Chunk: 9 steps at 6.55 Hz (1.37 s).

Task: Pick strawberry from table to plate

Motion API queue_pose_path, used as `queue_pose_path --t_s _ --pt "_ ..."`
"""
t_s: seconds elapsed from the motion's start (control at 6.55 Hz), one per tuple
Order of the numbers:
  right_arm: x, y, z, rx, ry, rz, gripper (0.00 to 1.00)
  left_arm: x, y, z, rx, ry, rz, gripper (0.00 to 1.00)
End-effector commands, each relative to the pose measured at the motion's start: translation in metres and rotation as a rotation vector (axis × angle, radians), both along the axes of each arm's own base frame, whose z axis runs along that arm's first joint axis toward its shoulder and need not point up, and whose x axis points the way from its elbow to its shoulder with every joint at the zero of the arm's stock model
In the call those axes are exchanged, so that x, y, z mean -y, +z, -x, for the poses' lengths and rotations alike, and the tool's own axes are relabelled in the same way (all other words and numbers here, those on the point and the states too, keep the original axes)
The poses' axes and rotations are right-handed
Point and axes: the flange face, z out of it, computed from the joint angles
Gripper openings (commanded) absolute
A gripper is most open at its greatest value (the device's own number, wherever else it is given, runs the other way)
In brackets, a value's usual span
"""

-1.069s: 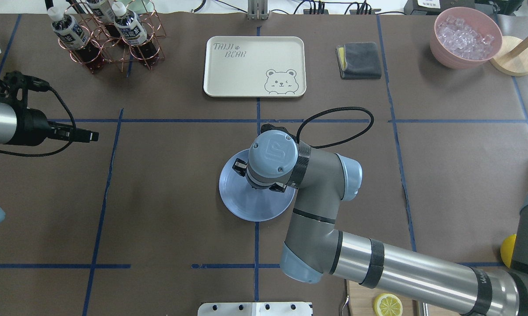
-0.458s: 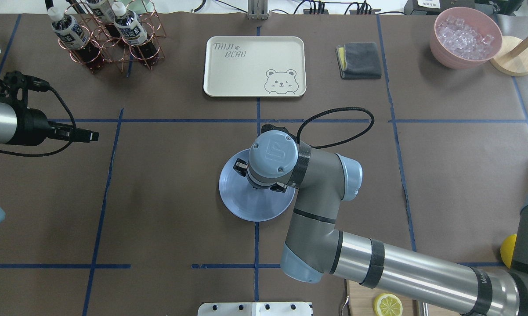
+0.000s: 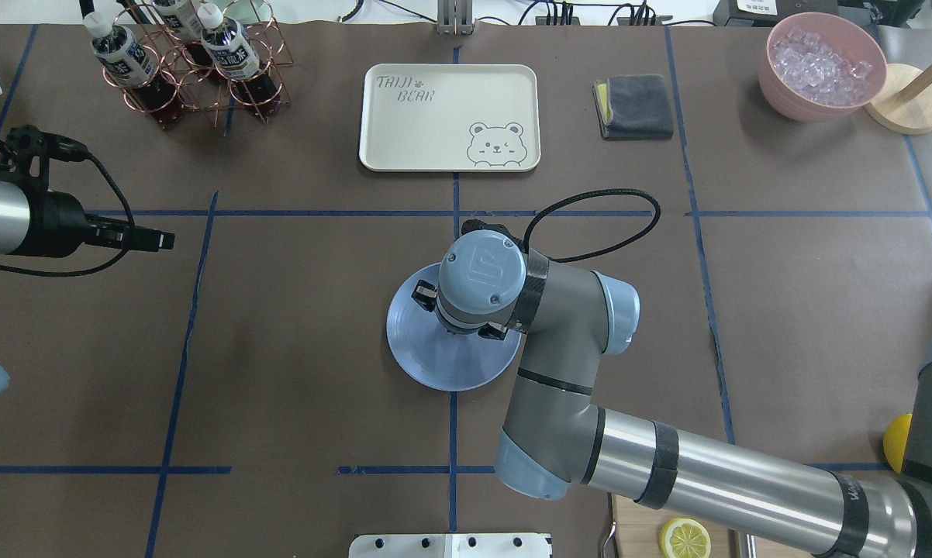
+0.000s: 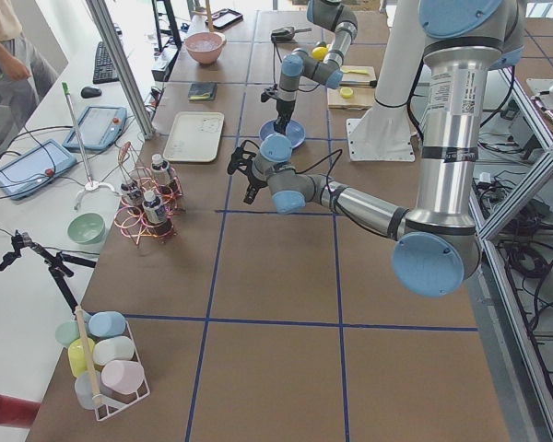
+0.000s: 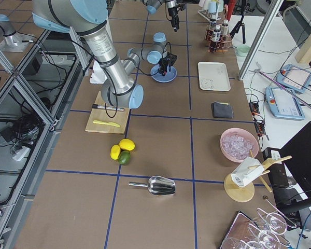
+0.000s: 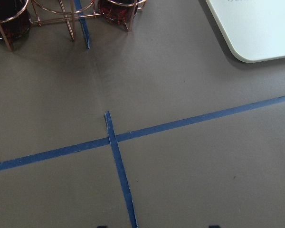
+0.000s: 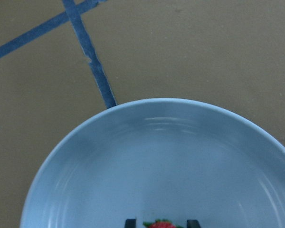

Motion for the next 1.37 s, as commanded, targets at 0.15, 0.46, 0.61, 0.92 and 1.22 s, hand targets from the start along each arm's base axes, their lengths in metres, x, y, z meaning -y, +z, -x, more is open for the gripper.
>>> queue_pose_path --t_s 0.15,0.46,0.61,0.92,1.22 --pt "0.0 -0.002 -0.001 0.003 -0.001 -0.002 1.0 0.0 0.0 0.0 0.0 0.0 0.0 0.77" --pt "0.008 -0.014 -0.044 0.038 0.02 -0.013 1.0 0.005 0.001 0.012 0.005 -0.017 -0.01 0.76" --pt "0.007 -0.011 -0.101 0.031 0.025 0.007 1.0 0.005 0.02 0.038 0.05 0.019 -0.056 0.76" --pt "0.027 0.031 -0.227 0.013 -0.072 -0.042 1.0 0.024 0.054 0.124 0.135 0.049 -0.161 0.76" --pt "0.048 0.115 -0.356 -0.06 -0.158 -0.12 1.0 0.044 0.082 0.212 0.281 0.08 -0.171 0.76"
